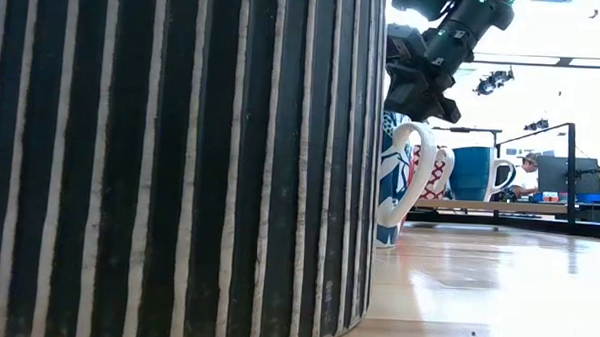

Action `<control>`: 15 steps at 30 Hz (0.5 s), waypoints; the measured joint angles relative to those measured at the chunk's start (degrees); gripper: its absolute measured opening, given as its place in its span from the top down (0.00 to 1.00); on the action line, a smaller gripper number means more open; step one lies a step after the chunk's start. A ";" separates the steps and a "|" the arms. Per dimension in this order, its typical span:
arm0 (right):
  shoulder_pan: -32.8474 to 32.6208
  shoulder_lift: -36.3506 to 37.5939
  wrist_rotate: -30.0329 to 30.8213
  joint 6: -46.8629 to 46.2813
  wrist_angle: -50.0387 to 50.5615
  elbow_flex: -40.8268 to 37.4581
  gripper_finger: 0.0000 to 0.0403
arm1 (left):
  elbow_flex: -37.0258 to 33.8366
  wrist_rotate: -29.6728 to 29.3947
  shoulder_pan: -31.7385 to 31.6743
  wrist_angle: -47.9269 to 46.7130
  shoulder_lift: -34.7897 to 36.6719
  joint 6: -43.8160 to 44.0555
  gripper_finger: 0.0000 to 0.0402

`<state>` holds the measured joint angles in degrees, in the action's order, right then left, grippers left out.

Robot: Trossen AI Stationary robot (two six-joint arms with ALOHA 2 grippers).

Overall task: Place coffee mugs
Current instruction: Put the red mug on the shelf

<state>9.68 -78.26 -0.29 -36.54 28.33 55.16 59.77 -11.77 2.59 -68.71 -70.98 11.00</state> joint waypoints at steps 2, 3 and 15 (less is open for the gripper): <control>1.04 -1.15 -1.87 2.05 0.12 2.12 0.74 | 0.00 -0.05 0.00 0.16 0.00 0.00 0.66; 1.52 -2.02 -2.68 3.27 0.51 3.70 0.74 | 0.00 -0.43 0.00 0.29 0.00 -0.02 0.66; 2.59 -19.35 0.37 20.82 29.55 29.91 0.73 | 0.00 -2.51 0.08 -3.06 0.00 7.29 0.66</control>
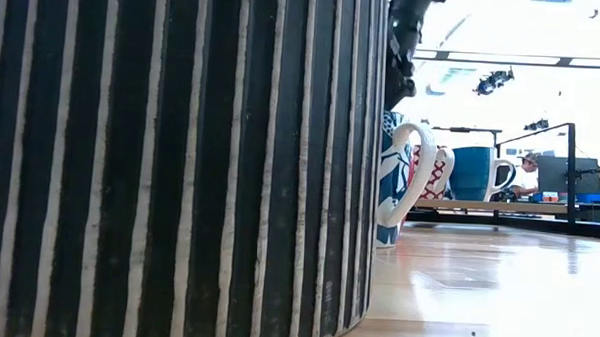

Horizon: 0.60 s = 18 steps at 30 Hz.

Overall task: Place coffee mugs
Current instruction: Put the red mug on the shelf

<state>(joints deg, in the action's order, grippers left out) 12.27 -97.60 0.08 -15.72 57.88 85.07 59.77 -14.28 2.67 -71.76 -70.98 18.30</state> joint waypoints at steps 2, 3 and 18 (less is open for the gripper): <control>-0.02 -1.99 -1.50 0.33 2.03 0.27 0.71 | 0.00 0.06 0.01 -1.42 0.12 0.14 0.66; -0.02 -2.79 -2.26 0.19 2.29 0.27 0.69 | 0.00 0.15 0.01 -2.05 0.41 0.16 0.66; -1.49 -5.83 -2.35 -1.85 4.52 0.31 0.53 | 0.04 -0.02 0.01 -2.08 7.18 3.34 0.66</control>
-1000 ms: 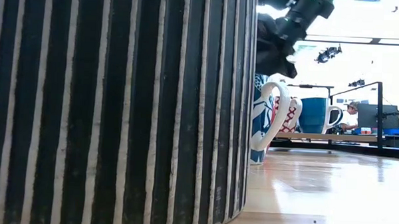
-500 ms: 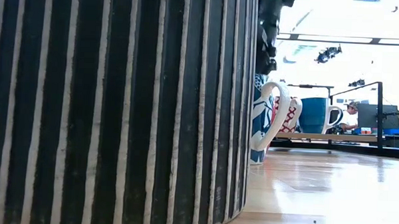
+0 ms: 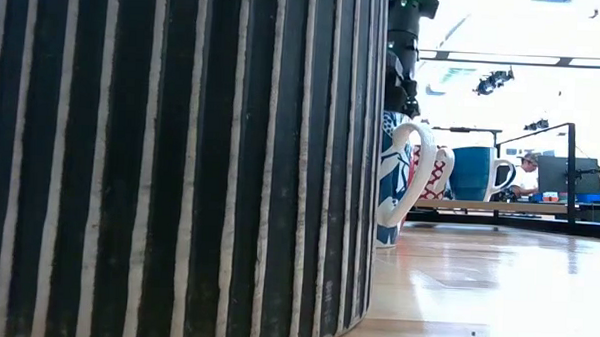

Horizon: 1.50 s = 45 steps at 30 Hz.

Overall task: Place coffee mugs
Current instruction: Put the red mug on the shelf

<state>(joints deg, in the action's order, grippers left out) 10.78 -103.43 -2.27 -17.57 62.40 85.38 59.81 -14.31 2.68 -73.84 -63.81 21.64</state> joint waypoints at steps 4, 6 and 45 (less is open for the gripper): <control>-1.60 -1.03 0.35 -0.18 -0.52 0.02 0.53 | 0.02 0.00 0.00 0.01 1.23 0.75 0.66; -2.27 -1.87 1.03 -0.41 -1.12 0.02 0.53 | 0.02 -0.04 0.00 0.00 1.73 0.76 0.66; -7.09 2.64 15.89 -17.59 9.09 -0.07 1.00 | 0.02 -3.32 0.00 0.22 2.79 0.82 0.66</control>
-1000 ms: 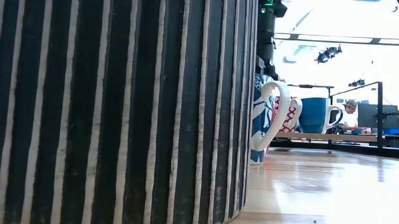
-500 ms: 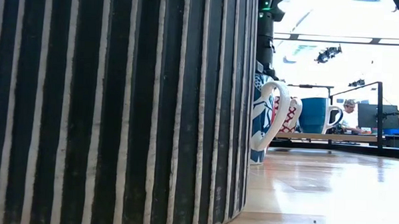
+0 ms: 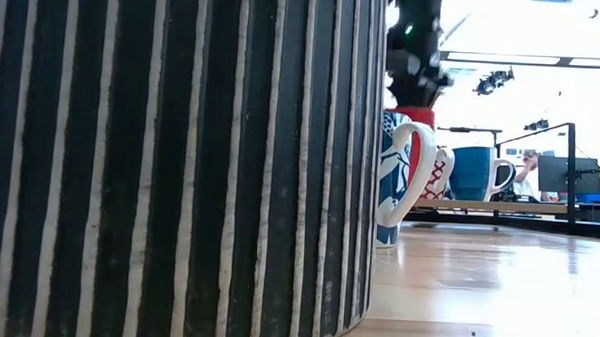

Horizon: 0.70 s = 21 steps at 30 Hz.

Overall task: Place coffee mugs
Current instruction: Put the red mug on the shelf

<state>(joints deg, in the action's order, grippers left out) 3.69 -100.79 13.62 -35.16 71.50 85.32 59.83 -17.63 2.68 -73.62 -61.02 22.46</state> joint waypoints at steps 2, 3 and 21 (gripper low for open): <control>-0.95 2.46 2.44 -2.99 1.42 0.00 1.00 | 0.00 -0.30 0.00 0.01 0.00 -0.01 0.66; -1.22 3.56 3.39 -4.51 1.66 0.00 1.00 | 0.00 -0.50 0.00 -0.01 0.00 -0.01 0.66; 13.64 7.09 -3.33 -13.66 -4.23 0.00 1.00 | 0.00 -1.11 -0.02 -3.26 0.00 -9.13 0.66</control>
<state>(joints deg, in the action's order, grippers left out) 17.33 -93.70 10.28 -48.82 67.26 85.32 59.83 -18.74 2.66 -76.87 -61.01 13.33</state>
